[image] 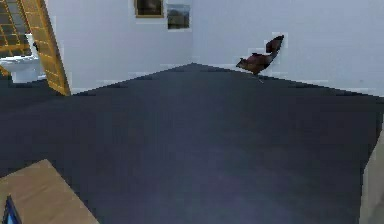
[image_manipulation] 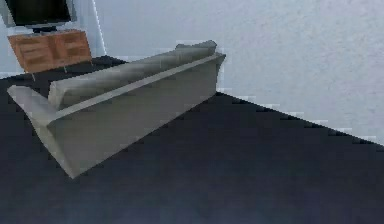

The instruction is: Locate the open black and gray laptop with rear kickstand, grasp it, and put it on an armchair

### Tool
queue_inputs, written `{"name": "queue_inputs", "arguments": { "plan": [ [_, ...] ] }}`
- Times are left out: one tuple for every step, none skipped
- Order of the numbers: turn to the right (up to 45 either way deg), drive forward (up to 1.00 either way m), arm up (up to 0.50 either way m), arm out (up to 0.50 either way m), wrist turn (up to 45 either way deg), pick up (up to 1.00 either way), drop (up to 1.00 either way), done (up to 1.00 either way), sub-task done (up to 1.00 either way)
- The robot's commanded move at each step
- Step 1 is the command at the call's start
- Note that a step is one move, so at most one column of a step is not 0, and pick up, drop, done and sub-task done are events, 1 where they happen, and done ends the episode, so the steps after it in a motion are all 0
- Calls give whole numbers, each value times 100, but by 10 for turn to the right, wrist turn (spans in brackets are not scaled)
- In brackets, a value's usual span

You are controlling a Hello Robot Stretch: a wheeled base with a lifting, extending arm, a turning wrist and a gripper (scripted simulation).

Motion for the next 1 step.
{"name": "queue_inputs", "arguments": {
  "plan": [
    [90,0,0,0,0,0,0,0,0]
  ]
}}
